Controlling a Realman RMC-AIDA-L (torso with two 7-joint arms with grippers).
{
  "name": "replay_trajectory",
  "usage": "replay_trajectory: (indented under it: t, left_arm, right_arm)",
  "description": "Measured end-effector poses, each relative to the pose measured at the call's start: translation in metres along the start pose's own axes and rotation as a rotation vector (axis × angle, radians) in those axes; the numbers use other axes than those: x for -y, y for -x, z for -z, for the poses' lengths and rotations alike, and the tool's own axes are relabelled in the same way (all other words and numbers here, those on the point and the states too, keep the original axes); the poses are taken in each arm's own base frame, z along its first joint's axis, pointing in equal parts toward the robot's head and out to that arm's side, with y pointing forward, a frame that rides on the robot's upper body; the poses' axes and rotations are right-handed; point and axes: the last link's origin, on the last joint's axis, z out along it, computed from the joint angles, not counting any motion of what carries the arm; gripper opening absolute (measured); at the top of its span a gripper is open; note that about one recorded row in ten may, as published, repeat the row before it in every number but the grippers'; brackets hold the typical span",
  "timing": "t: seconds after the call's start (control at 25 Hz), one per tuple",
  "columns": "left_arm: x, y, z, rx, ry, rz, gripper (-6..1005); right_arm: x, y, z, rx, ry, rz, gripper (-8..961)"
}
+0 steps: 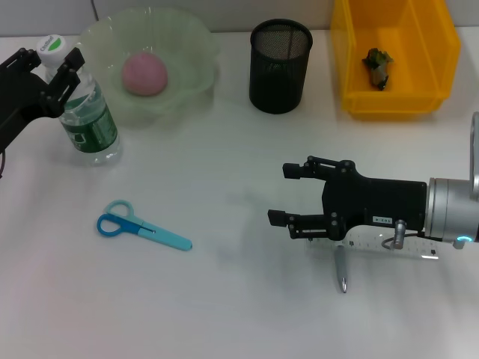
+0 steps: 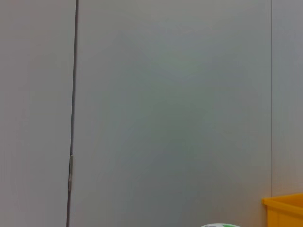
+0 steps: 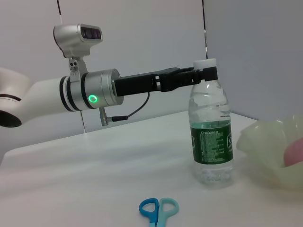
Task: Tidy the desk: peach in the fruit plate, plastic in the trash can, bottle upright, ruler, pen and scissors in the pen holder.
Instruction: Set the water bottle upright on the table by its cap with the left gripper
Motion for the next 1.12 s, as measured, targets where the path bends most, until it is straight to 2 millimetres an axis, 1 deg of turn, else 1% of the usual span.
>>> replay_trajectory:
  t: [0.36, 1.12]
  left_arm:
    - [-0.0013, 0.0004, -0.0047, 0.007, 0.004, -0.023, 439]
    - [-0.0029, 0.0023, -0.0064, 0.014, 0.003, -0.018, 439]
  right_arm:
    - [0.0, 0.0001, -0.0003, -0.001, 0.001, 0.001, 834]
    - [0.0002, -0.0012, -0.0007, -0.009, -0.001, -0.002, 833]
